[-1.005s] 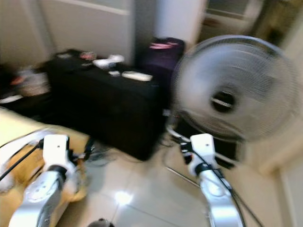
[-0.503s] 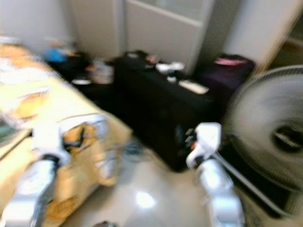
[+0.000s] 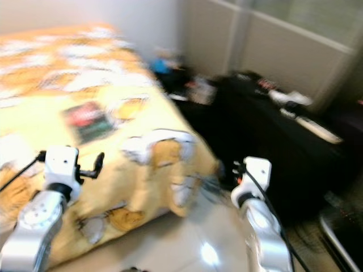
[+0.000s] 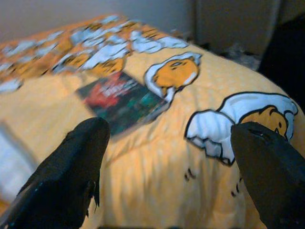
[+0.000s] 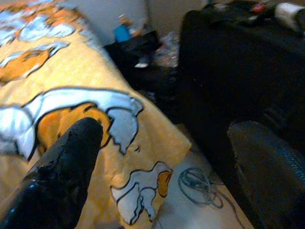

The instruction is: Clean up the room

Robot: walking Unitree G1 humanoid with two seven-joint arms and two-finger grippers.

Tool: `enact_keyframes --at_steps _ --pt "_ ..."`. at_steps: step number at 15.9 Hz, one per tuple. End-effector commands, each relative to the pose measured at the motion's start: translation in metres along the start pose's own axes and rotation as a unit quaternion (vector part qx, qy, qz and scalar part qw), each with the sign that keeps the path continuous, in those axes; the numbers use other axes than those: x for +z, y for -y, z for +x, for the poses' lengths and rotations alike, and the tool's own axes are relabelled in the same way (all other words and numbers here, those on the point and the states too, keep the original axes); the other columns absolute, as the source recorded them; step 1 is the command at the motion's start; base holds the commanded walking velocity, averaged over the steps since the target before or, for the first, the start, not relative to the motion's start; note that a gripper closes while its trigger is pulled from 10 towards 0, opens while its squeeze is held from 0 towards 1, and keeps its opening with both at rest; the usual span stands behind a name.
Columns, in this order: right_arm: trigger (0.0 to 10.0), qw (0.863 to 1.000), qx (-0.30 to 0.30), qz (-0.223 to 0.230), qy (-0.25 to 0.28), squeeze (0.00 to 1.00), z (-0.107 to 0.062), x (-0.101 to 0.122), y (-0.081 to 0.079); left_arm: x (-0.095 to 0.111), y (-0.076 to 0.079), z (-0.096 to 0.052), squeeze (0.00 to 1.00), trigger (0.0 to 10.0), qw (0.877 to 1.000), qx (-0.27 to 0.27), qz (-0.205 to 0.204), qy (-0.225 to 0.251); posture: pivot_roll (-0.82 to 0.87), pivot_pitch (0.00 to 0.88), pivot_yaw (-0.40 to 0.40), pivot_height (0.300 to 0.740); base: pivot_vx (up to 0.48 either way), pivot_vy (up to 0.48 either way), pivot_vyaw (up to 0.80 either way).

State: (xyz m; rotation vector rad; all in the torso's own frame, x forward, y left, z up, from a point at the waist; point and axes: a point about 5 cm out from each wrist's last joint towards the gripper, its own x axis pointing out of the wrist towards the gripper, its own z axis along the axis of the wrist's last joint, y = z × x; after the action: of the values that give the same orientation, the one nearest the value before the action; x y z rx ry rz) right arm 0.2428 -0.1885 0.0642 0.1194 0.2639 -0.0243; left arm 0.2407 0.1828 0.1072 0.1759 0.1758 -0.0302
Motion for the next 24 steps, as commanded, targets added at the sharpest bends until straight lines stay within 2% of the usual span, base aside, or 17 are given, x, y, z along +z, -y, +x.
enact_keyframes --at_steps 1,4,5,7,8,9,13,20,21,22,23,24 --pt "10.0 1.000 0.005 -0.012 0.004 0.84 -0.003 0.000 0.000 0.000 0.000 -0.002 0.00 10.0 1.000 0.004 -0.006 -0.002 -0.09 0.000 0.029 0.740 0.000 0.000 0.80" --pt "10.0 1.000 -0.002 -0.019 0.015 0.80 -0.007 0.007 0.001 -0.009 -0.002 -0.004 0.00 10.0 1.000 0.008 -0.009 -0.013 -0.11 0.000 0.011 0.740 0.000 0.119 0.80" --pt "10.0 1.000 -0.016 -0.001 0.006 0.00 -0.006 0.003 0.002 -0.008 -0.007 -0.003 0.00 10.0 1.000 0.013 -0.007 -0.014 -0.11 0.000 0.018 0.740 0.000 0.398 0.00" --pt "10.0 1.000 -0.012 0.011 0.009 0.00 -0.006 0.003 -0.003 -0.009 -0.008 -0.005 0.00 10.0 1.000 0.009 -0.006 -0.018 -0.12 0.000 0.019 0.740 0.000 0.356 0.00" --pt "10.0 1.000 0.004 0.003 0.019 0.00 -0.004 0.005 -0.011 -0.008 -0.008 -0.005 0.00 10.0 1.000 0.012 -0.009 -0.018 -0.11 0.000 0.008 0.740 0.000 0.356 0.00" --pt "10.0 0.999 0.028 0.034 0.023 0.00 -0.004 0.006 -0.016 -0.009 -0.008 -0.004 0.00 10.0 1.000 0.013 -0.009 -0.018 -0.12 0.000 0.011 0.740 0.000 0.360 0.00" --pt "10.0 0.999 0.017 0.041 0.011 0.00 0.006 0.008 -0.015 0.000 -0.010 0.006 0.00 10.0 1.000 0.012 0.002 -0.009 -0.09 0.000 -0.014 0.740 0.000 0.356 0.00" --pt "10.0 0.999 0.031 0.012 0.007 0.00 0.012 0.013 -0.021 -0.005 -0.010 0.003 0.00 10.0 1.000 0.008 -0.001 -0.018 -0.11 0.000 0.004 0.740 0.000 0.335 0.00" --pt "10.0 0.999 0.034 -0.014 -0.002 0.00 0.015 0.012 -0.027 -0.004 -0.010 0.005 0.00 10.0 1.000 0.009 -0.004 -0.017 -0.11 0.000 0.003 0.740 0.000 0.319 0.00" --pt "10.0 0.999 0.039 -0.022 0.001 0.00 0.016 0.013 -0.029 -0.003 -0.011 0.005 0.00 10.0 1.000 0.011 -0.007 -0.016 -0.11 0.000 0.003 0.740 0.000 0.319 0.00" --pt "10.0 0.999 0.047 -0.013 0.001 0.00 0.017 0.014 -0.029 -0.001 -0.010 0.007 0.00 10.0 1.000 0.016 -0.024 -0.011 -0.12 0.000 0.004 0.740 0.000 0.000 0.00" --pt "10.0 0.998 0.062 -0.025 0.008 0.00 0.018 0.017 -0.030 0.003 -0.008 0.010 0.00 10.0 1.000 0.015 -0.016 0.002 -0.12 0.000 0.006 0.740 0.000 0.000 0.00"
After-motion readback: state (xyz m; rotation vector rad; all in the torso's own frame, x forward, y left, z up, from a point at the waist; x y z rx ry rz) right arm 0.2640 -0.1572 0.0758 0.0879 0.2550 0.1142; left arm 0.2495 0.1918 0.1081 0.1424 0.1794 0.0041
